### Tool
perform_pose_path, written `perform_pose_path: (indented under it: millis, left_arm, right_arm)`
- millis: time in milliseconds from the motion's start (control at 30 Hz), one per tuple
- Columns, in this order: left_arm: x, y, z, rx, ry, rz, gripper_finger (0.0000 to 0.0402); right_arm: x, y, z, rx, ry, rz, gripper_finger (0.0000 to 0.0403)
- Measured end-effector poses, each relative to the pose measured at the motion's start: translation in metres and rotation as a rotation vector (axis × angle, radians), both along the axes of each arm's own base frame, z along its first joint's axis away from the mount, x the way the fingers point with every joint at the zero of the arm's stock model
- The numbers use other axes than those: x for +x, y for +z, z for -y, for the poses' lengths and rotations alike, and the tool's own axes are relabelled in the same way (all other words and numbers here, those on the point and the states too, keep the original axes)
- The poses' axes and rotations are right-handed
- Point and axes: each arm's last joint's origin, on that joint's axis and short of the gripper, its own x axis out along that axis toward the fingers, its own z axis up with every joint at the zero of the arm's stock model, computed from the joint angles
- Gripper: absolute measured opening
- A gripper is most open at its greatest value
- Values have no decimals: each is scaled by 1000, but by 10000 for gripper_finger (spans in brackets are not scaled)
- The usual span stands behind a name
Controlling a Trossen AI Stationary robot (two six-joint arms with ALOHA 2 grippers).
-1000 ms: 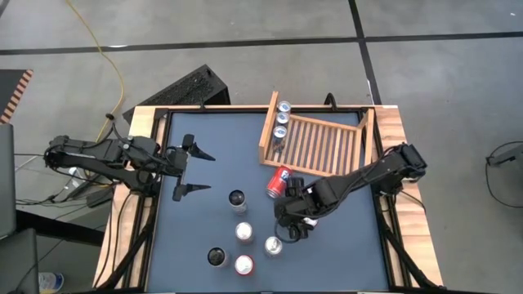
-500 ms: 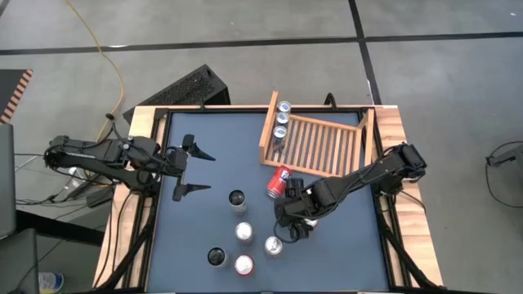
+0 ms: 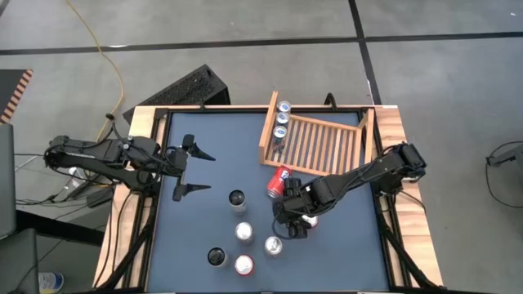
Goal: Place canned beverage on shelf
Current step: Put the right white and pink soda can on the shelf
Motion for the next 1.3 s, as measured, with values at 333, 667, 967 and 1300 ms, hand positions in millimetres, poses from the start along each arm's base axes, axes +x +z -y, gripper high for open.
perform_pose_path:
  millis: [333,667,967,1300]
  left_arm:
    - [0,0,0,0,0,0,380]
    - [0,0,0,0,0,0,380]
    - [0,0,0,-5,2,-2,380]
    - [0,0,0,-6,3,-1,380]
  right_arm:
    - [-1,1,0,-1,3,-1,179]
    - [-6,8,2,2,3,6,179]
    - [-34,53,24,-10,-46,120,179]
    - [-95,115,78,-75,-193,287,179]
